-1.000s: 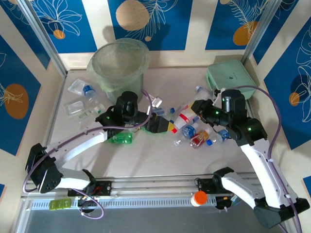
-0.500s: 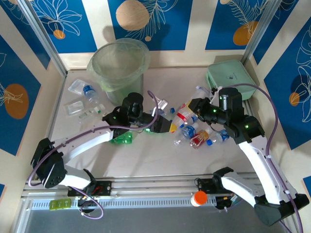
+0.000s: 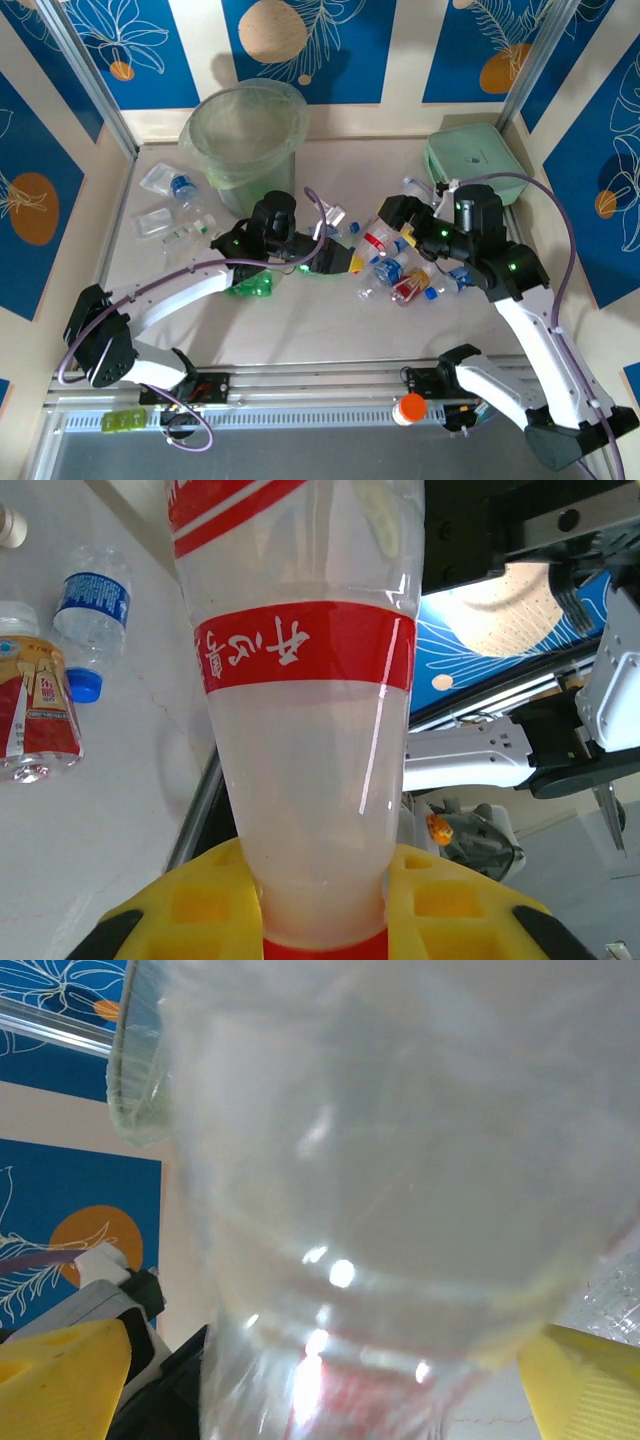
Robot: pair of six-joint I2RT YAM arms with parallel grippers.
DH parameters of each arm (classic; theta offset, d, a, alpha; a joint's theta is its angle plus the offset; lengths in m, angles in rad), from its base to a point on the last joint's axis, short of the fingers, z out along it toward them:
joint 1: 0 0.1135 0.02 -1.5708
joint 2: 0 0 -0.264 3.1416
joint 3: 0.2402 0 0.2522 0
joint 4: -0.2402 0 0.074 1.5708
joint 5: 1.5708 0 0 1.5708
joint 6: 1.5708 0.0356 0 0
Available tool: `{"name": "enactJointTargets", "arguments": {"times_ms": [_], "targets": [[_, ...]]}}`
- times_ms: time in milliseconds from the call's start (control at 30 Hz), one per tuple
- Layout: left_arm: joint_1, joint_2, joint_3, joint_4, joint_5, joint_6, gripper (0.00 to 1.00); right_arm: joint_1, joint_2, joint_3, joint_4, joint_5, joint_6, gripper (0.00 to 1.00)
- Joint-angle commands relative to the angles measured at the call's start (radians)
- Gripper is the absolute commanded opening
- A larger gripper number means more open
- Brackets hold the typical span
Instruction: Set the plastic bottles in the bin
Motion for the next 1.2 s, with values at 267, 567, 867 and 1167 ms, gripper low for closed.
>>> {"name": "enactJointTargets", "arguments": {"times_ms": [267,567,867,1167], "targets": [[0.106,-0.061,0.163,-0.282,-0.193,0.108,0.12,-0.037,-0.115,0.039,-0.045,-0.018,-0.115,0.99],[0.220,-0.036,0.407,-0.474,-0.519,0.094,0.06,-0.048,-0.157,0.070,-0.189,0.105,-0.230,0.99],[0.343,0.119,0.713,-0.698,-0.745,-0.112,0.06,-0.053,-0.163,-0.016,-0.230,0.151,-0.195,0.99],[0.383,0.259,0.932,-0.934,-0.791,-0.533,0.08,-0.057,-0.118,-0.085,-0.260,0.210,-0.086,0.99]]}}
